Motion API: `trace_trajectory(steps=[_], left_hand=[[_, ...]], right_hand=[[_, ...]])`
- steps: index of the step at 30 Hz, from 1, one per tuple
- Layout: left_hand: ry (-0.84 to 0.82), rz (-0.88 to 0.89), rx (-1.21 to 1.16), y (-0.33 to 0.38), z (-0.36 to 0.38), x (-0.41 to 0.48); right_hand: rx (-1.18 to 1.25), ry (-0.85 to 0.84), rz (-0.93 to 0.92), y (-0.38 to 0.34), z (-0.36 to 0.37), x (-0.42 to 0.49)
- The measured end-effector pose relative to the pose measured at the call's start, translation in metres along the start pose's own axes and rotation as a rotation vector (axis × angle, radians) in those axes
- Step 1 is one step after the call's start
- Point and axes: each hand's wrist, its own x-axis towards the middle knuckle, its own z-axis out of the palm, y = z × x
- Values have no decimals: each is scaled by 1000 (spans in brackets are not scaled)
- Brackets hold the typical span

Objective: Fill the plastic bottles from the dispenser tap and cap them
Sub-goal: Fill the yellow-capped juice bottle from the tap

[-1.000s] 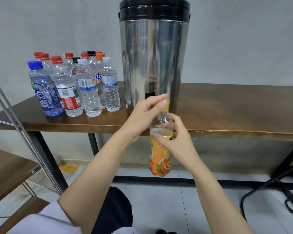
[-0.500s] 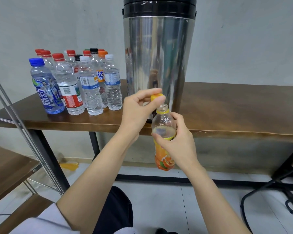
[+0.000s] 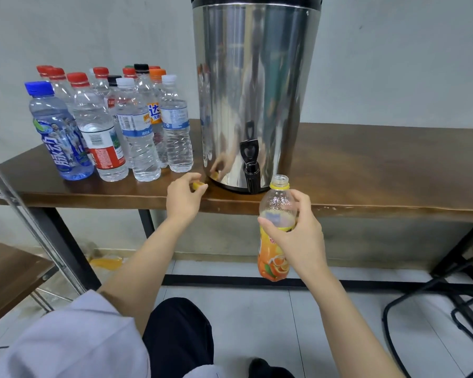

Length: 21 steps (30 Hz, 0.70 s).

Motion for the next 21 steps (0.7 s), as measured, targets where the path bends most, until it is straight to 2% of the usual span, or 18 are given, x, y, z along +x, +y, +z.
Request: trace_trajectory(steps=[4, 6, 10, 12, 14, 17, 21], left_hand=[[-19, 30, 161, -4, 7, 6], [8, 45, 156, 0, 6, 8], [147, 215, -157, 38, -15, 3], [98, 339, -320, 70, -31, -5], [-26, 430, -387, 95, -43, -14], [-146, 511, -278, 115, -46, -22], [-101, 592, -75, 119, -39, -22]], right_hand=[[-29, 7, 44, 12, 4, 2], [-51, 7, 63, 18, 8, 5], [-81, -22, 96, 28, 19, 7], [-82, -50, 105, 32, 25, 7], [-73, -84, 103, 34, 31, 5], [-71, -127, 82, 33, 38, 5], [-56, -139, 59, 29, 43, 9]])
